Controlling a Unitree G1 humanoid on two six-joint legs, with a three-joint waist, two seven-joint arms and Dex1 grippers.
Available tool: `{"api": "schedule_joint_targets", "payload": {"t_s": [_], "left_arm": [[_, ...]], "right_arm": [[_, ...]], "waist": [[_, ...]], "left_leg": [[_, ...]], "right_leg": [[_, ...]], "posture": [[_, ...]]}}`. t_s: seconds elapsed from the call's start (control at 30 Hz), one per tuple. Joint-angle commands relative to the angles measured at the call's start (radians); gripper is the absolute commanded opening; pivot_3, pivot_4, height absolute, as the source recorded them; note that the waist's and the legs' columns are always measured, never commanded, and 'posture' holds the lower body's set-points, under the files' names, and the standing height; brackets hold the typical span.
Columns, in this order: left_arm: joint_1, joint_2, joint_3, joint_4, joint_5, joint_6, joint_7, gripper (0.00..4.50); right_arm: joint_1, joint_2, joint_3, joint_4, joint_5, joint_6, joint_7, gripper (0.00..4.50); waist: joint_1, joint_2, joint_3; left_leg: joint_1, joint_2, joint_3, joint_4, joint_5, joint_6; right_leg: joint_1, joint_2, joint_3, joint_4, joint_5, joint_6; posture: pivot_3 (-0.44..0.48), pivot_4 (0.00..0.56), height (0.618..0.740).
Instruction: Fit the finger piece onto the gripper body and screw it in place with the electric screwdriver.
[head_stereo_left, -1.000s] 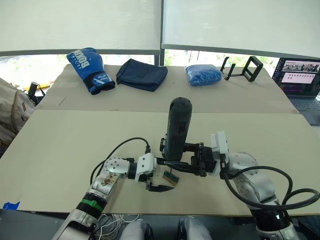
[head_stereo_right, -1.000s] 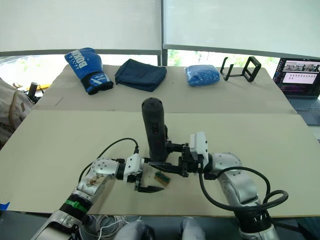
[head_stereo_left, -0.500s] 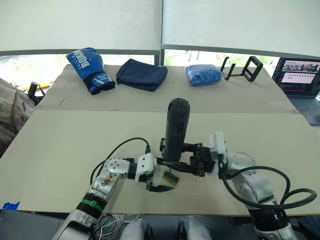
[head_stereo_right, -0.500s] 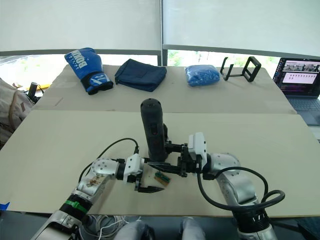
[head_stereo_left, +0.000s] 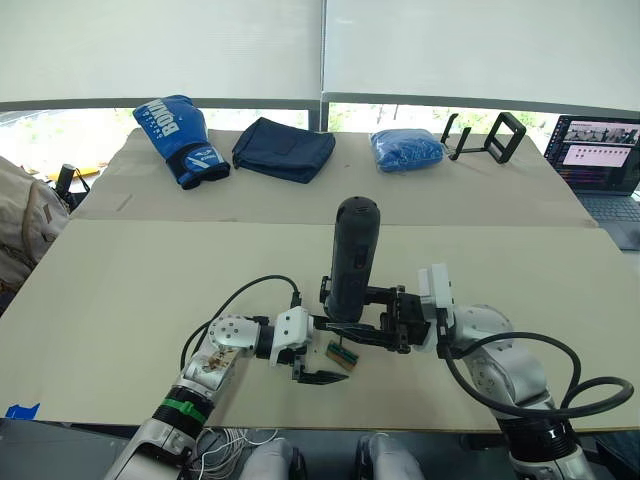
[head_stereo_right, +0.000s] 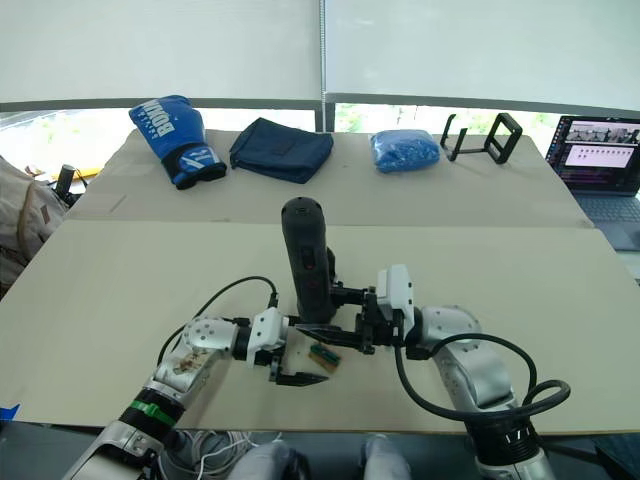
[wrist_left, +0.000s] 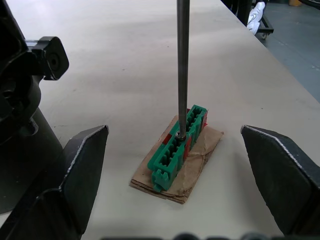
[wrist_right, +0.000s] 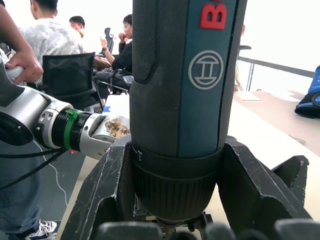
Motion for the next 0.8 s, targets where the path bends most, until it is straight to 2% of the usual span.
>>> {"api": "schedule_joint_targets", "payload": {"t_s": [0.03, 0.8], "left_arm": [[0.037, -0.007, -0.06, 0.038, 0.038, 0.02, -0.007, 4.47], [0.035, -0.007, -0.06, 0.03, 0.037, 0.032, -0.005, 4.47]], "right_arm": [[-0.003, -0.005, -0.034, -0.036, 0.032, -0.028, 0.008, 1.94], [-0.006, 0.002, -0.019, -0.016, 0.018, -0.036, 0.004, 1.94]], "waist": [[0.0, 0.0, 0.0], [0.0, 0.0, 0.0]], "left_leg": [[0.0, 0.0, 0.0, 0.0, 0.0, 0.0], [0.0, 0.0, 0.0, 0.0, 0.0, 0.0]], "right_leg": [[0.0, 0.0, 0.0, 0.0, 0.0, 0.0], [0.0, -0.001, 0.0, 0.0, 0.0, 0.0]], "posture": [[0.0, 0.15, 0.74], [0.0, 0.15, 0.74]]}}
